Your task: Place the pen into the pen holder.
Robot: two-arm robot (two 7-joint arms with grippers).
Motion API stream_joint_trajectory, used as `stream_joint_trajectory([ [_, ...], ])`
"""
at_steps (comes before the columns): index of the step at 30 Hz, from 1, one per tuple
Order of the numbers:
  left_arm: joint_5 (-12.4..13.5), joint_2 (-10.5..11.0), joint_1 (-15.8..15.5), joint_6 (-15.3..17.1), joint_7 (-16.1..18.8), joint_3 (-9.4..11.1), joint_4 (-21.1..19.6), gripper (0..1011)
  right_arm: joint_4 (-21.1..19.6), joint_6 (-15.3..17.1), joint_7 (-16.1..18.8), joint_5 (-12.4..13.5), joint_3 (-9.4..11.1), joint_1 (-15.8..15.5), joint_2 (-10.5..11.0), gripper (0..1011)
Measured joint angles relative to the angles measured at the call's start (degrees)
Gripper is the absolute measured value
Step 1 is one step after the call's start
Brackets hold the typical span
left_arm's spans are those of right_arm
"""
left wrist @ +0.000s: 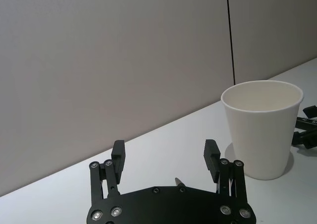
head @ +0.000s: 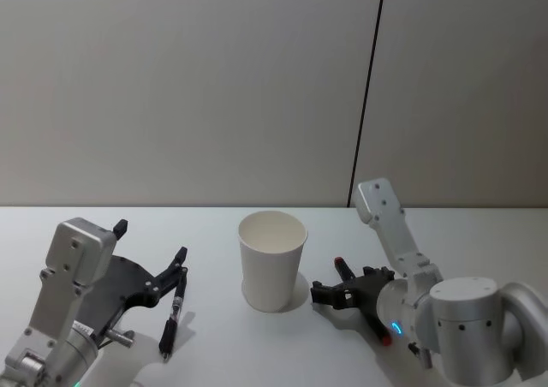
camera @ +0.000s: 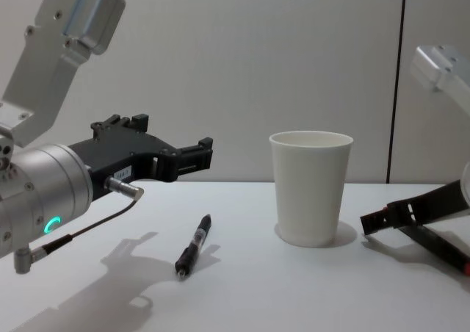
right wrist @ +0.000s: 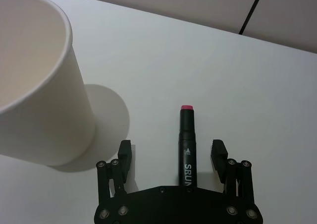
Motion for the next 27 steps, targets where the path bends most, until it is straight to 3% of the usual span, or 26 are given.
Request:
stream_joint_trajectory([
  [15,0.0,0.0,0.0,0.0,0.0,0.0,0.0,1000,2.2,-1.1,-0.9,-0.4,0.8,0.3,-1.8,995],
  [19,0.0,0.0,0.0,0.0,0.0,0.0,0.0,1000,2.5,-1.3,-0.9,-0.5,0.9,0.4,-2.0,898],
  [27,0.0,0.0,0.0,0.0,0.0,0.0,0.0,1000,2.8,-1.4,-1.1,-0.5,1.0,0.4,-2.3,813],
])
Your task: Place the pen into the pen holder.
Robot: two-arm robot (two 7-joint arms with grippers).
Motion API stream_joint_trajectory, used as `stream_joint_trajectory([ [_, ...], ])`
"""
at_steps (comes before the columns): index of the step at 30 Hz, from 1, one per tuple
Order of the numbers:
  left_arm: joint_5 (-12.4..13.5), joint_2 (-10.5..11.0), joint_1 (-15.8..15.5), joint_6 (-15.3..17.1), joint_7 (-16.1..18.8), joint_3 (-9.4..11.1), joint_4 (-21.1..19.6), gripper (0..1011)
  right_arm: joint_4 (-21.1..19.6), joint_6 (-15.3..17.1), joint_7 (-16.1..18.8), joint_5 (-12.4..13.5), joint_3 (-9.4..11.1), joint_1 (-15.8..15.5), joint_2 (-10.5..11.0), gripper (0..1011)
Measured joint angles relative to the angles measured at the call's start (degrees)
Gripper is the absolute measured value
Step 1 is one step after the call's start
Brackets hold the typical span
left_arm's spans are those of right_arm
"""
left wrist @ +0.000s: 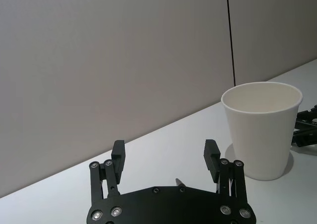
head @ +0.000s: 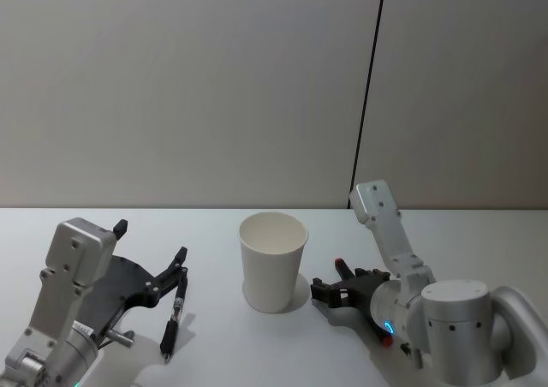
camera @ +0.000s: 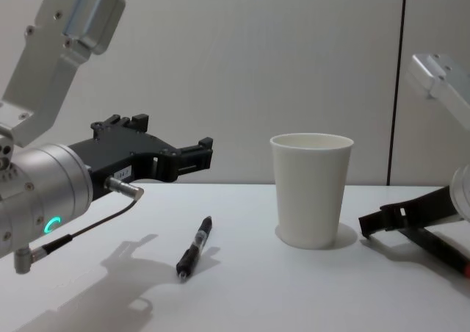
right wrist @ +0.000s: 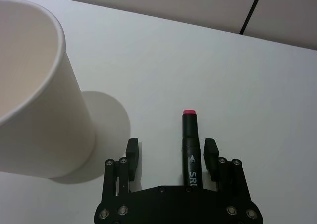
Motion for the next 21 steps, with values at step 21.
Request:
stream_joint_trajectory([
  [21,0.0,0.0,0.0,0.0,0.0,0.0,0.0,999,0.4,-0.1,-0.1,-0.1,0.2,0.0,-0.2,674],
])
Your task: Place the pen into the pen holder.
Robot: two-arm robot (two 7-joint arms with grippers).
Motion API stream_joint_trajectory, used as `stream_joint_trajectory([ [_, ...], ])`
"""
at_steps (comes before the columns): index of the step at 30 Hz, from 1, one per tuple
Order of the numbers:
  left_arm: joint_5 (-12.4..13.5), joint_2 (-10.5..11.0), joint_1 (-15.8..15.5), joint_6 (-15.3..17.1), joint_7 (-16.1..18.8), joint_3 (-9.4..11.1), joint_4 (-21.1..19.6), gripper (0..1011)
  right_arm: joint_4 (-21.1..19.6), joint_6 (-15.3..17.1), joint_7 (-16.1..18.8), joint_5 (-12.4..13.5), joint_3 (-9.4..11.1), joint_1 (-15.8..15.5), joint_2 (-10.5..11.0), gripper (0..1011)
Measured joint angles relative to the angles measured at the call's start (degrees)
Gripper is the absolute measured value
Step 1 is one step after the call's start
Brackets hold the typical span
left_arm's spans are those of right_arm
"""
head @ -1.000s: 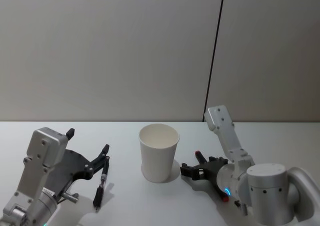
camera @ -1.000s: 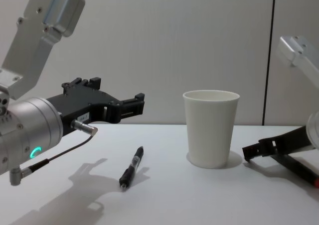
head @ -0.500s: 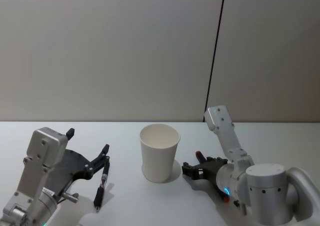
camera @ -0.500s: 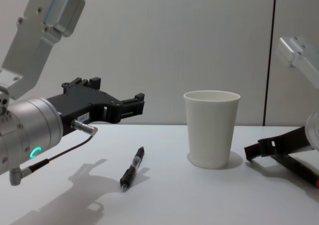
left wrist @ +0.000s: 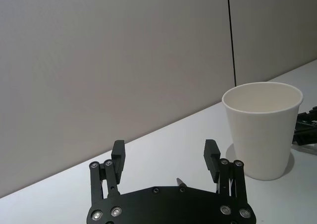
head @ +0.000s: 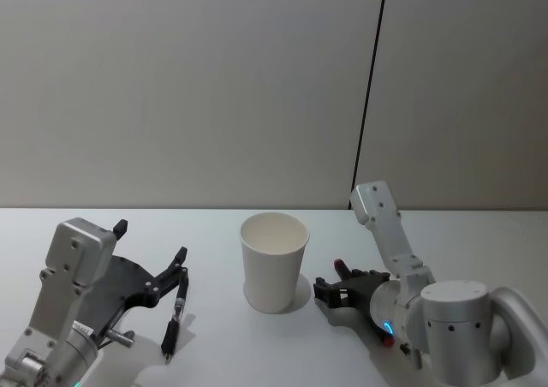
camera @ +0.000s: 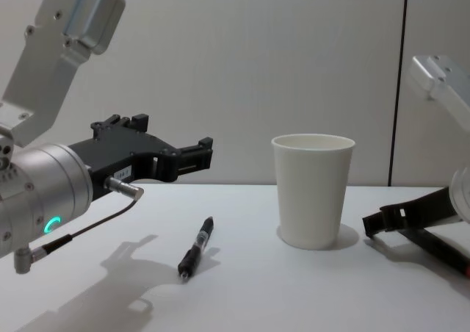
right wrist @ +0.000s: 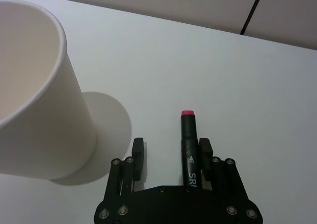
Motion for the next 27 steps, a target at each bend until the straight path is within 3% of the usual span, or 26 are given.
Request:
stream_joint_trajectory([
  [27,0.0,0.0,0.0,0.0,0.0,0.0,0.0,1000,0.1,0.0,-0.1,0.0,0.0,0.0,0.0,501],
])
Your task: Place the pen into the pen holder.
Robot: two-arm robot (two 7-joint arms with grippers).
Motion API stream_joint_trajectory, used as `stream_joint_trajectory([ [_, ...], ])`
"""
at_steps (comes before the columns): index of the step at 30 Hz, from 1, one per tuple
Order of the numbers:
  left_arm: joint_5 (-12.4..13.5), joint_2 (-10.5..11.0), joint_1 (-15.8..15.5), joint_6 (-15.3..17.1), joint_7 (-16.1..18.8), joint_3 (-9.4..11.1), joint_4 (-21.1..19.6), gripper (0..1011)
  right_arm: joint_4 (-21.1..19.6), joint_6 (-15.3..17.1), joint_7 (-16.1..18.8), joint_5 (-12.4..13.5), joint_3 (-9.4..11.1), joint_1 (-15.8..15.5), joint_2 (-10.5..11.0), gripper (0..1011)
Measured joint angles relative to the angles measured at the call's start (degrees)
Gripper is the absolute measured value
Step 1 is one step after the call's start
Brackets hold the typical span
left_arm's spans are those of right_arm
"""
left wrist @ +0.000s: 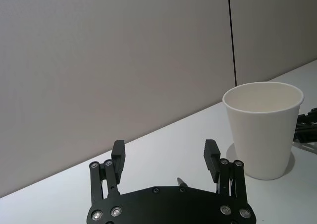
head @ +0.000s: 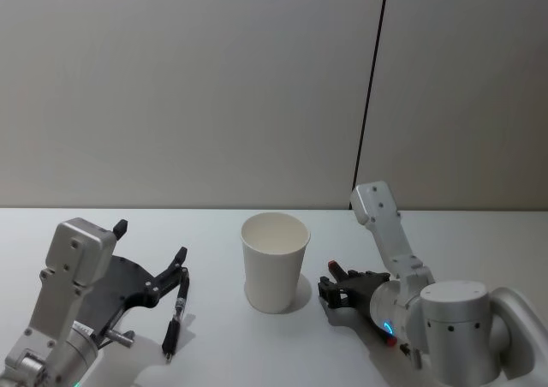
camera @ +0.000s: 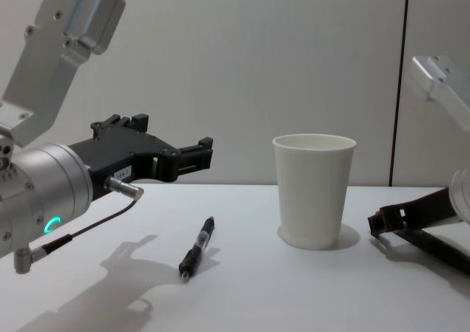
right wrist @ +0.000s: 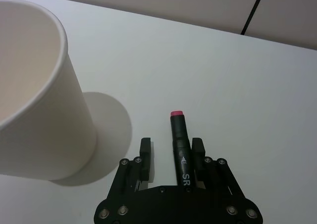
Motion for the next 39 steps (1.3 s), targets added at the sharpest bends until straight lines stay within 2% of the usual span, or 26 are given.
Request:
stream_joint_trajectory([
  [39,0.0,0.0,0.0,0.0,0.0,0.0,0.0,1000,0.0,0.0,0.0,0.0,0.0,0.0,0.0,240],
])
